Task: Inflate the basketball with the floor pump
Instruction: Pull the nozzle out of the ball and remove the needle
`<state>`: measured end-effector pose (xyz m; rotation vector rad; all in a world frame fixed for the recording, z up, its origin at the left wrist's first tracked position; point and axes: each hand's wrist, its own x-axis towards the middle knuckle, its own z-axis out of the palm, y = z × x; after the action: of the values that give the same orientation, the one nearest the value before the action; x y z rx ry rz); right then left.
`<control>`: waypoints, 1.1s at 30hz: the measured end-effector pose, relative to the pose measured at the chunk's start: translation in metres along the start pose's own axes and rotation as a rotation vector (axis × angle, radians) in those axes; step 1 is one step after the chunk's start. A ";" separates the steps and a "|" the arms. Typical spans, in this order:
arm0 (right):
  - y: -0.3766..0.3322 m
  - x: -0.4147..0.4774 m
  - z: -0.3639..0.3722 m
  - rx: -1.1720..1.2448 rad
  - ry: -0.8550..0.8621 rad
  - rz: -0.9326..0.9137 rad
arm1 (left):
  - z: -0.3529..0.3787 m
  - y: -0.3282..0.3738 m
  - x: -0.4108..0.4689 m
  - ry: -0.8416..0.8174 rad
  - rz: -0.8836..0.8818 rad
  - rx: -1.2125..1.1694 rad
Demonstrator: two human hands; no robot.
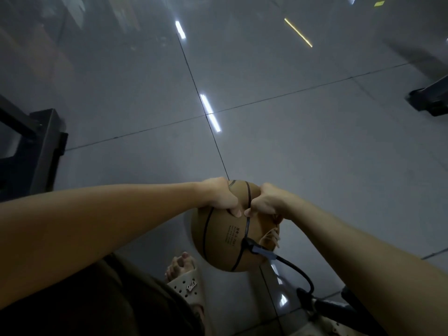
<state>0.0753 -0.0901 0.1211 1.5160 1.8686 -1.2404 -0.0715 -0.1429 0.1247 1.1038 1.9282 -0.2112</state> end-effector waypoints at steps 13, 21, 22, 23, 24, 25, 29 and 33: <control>0.031 -0.034 -0.014 0.016 0.011 -0.117 | 0.002 0.010 -0.003 0.088 0.144 -0.045; 0.065 -0.047 -0.023 0.076 0.004 -0.189 | 0.010 0.017 -0.012 0.237 0.477 0.241; 0.070 -0.049 -0.025 0.080 -0.011 -0.192 | 0.008 0.016 -0.014 0.180 0.513 0.356; 0.075 -0.049 -0.027 0.075 -0.019 -0.189 | 0.008 0.016 -0.016 0.129 0.517 0.463; 0.080 -0.050 -0.029 0.062 -0.010 -0.191 | 0.011 0.016 -0.014 0.100 0.497 0.533; 0.084 -0.050 -0.030 0.044 0.011 -0.198 | 0.015 0.016 -0.011 0.099 0.478 0.560; 0.095 -0.052 -0.035 -0.047 0.157 -0.272 | 0.028 0.032 0.005 0.181 0.495 0.514; 0.107 -0.051 -0.042 -0.148 0.185 -0.289 | 0.042 0.049 0.021 0.399 0.707 0.517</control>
<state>0.1987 -0.0828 0.1425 1.3568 2.3116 -1.0793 -0.0137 -0.1233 0.0968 2.2392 1.7152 -0.0958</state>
